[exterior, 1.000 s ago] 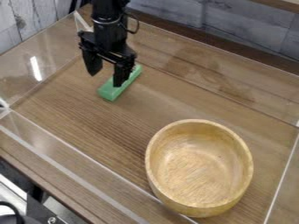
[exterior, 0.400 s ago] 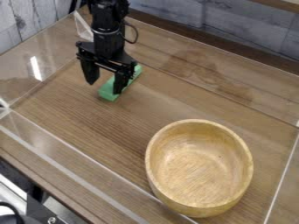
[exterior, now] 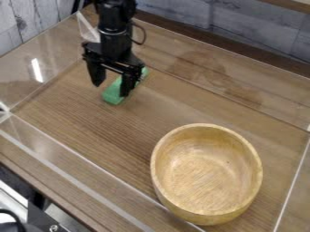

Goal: Put green object into wooden bowl

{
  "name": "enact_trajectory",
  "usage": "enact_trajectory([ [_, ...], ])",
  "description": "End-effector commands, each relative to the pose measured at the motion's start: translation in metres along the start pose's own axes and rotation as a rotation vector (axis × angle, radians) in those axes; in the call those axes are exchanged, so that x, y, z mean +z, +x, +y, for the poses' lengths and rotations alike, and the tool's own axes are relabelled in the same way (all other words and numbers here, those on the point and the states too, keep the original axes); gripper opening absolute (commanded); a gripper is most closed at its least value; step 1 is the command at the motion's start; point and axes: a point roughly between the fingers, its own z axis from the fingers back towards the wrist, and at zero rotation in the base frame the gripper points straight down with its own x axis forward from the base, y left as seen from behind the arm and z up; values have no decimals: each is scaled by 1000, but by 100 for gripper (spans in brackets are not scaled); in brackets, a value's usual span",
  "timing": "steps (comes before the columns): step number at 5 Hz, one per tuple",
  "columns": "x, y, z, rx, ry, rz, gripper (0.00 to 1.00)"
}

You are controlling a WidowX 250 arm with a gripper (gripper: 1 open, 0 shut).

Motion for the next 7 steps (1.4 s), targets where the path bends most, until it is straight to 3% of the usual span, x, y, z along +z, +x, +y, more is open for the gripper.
enact_trajectory([
  [1, 15, 14, -1, -44, 13, -56, 100],
  [3, 8, 19, 3, -30, 17, -50, 100],
  [4, -8, 17, 2, 3, 18, -44, 100],
  [5, -12, 16, 3, 34, 18, -41, 0],
  [6, -9, 7, 9, -49, 2, -51, 0],
  [7, 12, 5, 14, -42, -17, -65, 0],
])
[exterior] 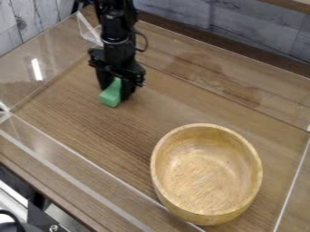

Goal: Put green object into wooden bowl

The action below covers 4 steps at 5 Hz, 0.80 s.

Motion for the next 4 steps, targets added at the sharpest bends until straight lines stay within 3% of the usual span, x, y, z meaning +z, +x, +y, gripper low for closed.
enact_trajectory([
  [1, 48, 9, 10, 11, 2, -100, 0],
  [2, 80, 4, 0, 57, -20, -137, 0],
  [3, 104, -6, -30, 56, -54, -145, 0],
  [4, 103, -25, -61, -68, -85, -137, 0],
])
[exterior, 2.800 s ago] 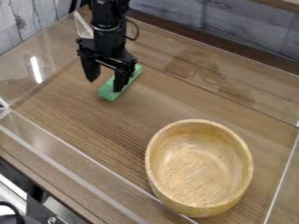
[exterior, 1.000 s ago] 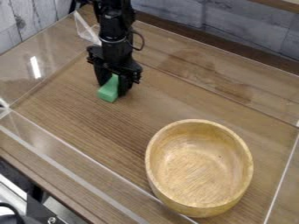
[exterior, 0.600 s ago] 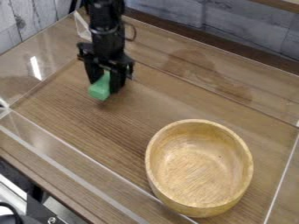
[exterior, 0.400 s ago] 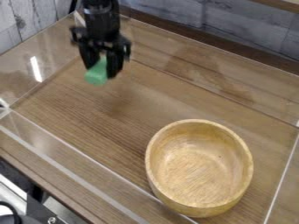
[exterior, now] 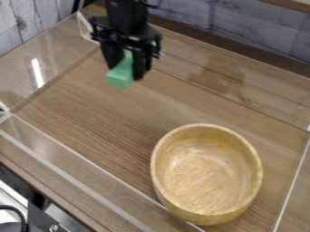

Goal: Put green object into wooden bowl

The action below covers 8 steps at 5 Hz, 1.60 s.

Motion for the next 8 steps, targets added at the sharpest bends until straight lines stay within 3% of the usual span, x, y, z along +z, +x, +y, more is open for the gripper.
enact_trajectory([
  [1, 5, -14, -28, -110, -13, -34, 0],
  [3, 3, -35, -111, -128, -33, -7, 0],
  [4, 0, -41, -137, -136, -41, 8, 0],
  [5, -4, -49, -135, -160, -56, 19, 0],
  [6, 0, -54, -131, -178, -66, 24, 100],
  [8, -2, -40, -118, -89, -84, 21, 100],
])
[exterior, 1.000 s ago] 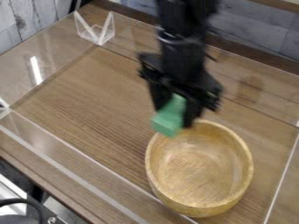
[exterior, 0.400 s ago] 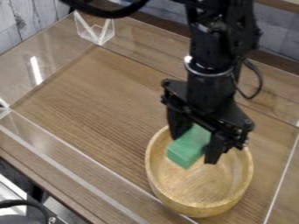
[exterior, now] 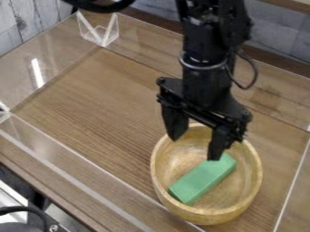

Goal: Put green object into wooden bowl

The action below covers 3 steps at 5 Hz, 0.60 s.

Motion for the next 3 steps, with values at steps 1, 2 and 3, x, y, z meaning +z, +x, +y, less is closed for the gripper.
enact_trajectory([
  [1, 19, 14, 10, -9, -22, -70, 100],
  [2, 31, 18, 19, -7, -46, -108, 100],
  [3, 30, 10, 20, 87, -45, -139, 100],
])
